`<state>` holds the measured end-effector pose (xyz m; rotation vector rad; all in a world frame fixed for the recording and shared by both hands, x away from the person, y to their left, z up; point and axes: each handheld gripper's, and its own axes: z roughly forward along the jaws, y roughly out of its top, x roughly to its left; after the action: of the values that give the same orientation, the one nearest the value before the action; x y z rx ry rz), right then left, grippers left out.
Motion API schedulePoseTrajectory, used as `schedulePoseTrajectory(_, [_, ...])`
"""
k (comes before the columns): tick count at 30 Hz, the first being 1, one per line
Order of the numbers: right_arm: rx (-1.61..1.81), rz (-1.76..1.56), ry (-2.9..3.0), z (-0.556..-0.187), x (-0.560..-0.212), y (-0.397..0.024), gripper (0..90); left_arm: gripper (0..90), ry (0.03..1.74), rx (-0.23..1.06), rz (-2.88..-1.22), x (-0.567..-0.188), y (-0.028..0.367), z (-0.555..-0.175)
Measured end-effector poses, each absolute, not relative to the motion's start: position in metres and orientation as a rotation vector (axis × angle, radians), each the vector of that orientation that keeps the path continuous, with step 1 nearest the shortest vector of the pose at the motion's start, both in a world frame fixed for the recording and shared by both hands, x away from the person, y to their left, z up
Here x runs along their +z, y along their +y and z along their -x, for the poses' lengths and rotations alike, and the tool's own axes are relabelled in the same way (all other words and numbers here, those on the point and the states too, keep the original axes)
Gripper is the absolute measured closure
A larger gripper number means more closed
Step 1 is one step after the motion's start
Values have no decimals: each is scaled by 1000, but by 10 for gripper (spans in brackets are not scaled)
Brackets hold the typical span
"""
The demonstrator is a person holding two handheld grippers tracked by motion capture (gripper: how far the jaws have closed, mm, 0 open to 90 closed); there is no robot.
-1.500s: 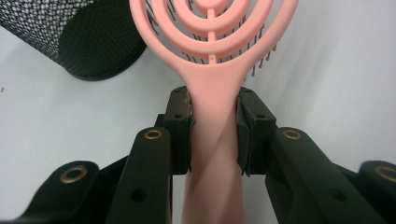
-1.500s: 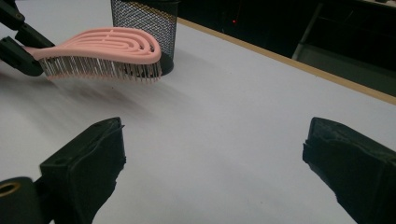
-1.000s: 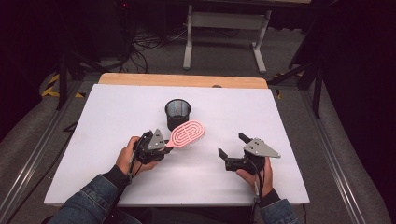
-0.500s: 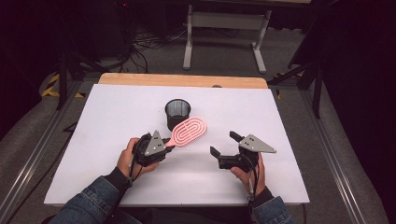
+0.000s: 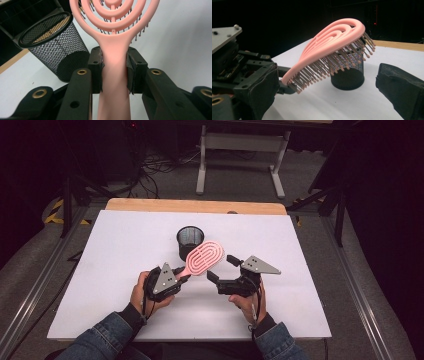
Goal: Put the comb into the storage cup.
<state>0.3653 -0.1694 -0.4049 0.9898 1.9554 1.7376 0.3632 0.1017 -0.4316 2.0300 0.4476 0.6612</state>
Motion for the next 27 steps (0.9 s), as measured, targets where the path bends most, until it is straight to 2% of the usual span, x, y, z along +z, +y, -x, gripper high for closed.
schedulePoseTrajectory(17, [1886, -1131, 1947, -380, -415, -156, 109, 704, 411, 725, -2024, -436, 92, -353])
schedulePoseTrajectory(21, [1920, -1136, 1918, -378, -413, -152, 248, 704, 397, 719, -2040, -438, 88, -352])
schedulePoseTrajectory(22, [1920, -1136, 1918, -378, -413, -152, 248, 704, 396, 722, -2047, -438, 88, -352])
schedulePoseTrajectory(24, [1936, -1138, 1914, -378, -413, -152, 376, 703, 397, 716, -2050, -439, 88, -353])
schedulePoseTrajectory(27, [1970, -1132, 1914, -378, -413, -151, 488, 702, 398, 721, -2059, -441, 87, -354])
